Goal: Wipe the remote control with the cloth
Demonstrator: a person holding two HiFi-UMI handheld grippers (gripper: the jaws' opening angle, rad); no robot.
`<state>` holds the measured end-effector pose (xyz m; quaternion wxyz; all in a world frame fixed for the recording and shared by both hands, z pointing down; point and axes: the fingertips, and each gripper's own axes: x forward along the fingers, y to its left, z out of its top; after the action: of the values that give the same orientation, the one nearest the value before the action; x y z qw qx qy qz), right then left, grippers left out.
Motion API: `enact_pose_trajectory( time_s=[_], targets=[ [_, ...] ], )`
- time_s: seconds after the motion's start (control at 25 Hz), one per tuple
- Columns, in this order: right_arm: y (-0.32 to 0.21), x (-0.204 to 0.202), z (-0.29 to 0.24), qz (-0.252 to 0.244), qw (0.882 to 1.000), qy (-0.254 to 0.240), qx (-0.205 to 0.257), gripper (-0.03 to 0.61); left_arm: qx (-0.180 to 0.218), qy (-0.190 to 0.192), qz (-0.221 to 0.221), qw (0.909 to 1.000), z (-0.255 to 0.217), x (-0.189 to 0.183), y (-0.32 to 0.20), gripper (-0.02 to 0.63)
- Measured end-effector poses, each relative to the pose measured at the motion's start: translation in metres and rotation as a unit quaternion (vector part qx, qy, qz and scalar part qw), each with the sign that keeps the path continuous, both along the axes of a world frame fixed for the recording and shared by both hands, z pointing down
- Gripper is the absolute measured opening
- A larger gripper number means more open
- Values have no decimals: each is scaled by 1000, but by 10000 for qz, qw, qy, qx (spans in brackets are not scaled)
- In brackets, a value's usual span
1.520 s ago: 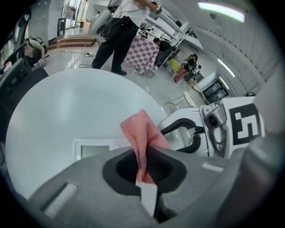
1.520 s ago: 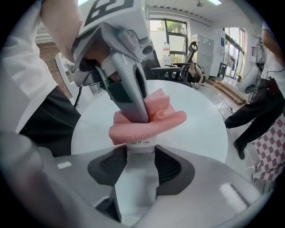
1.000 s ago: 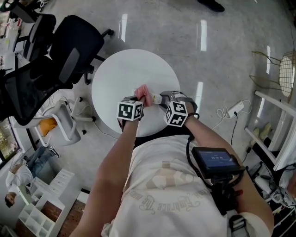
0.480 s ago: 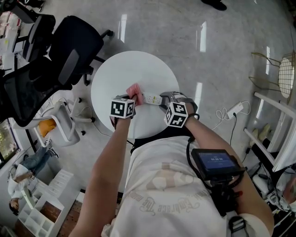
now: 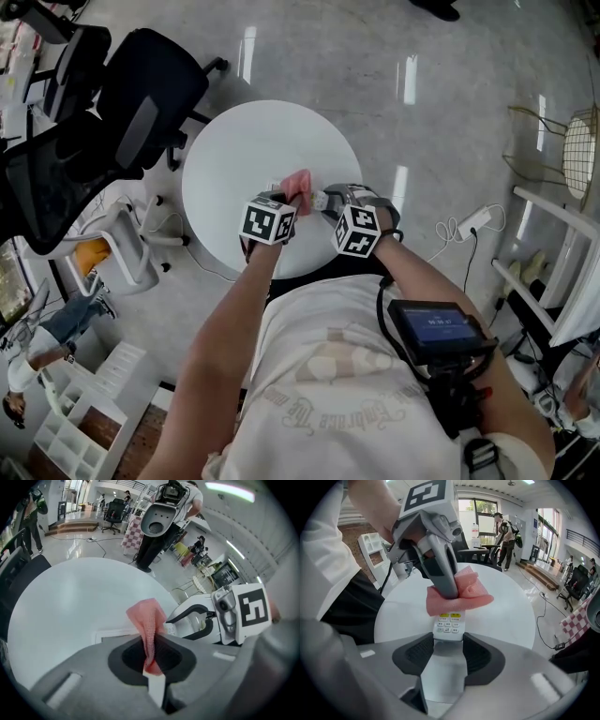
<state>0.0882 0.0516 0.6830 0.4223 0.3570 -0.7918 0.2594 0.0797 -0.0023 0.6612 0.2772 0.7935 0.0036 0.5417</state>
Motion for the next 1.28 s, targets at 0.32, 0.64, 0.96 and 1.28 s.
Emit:
enact_pose_trajectory(
  time_s=[0.32,0.64,0.96,1.28],
  targets=[
    [-1,2,3,-39,10000,24,-39,206,-956,701,501,9917,-13,41,63,17],
    [0,4,4,-74,9999,68,-55,207,-639,581,-429,9953,0,6,5,17],
    [1,12,6,-58,9999,123,-81,207,-106,70,-1451,9893,12,-54,-56,17],
    [5,22,11,23,9993,161,-334,224,-27,40,-1885,9821,16,-97,-44,17]
  ],
)
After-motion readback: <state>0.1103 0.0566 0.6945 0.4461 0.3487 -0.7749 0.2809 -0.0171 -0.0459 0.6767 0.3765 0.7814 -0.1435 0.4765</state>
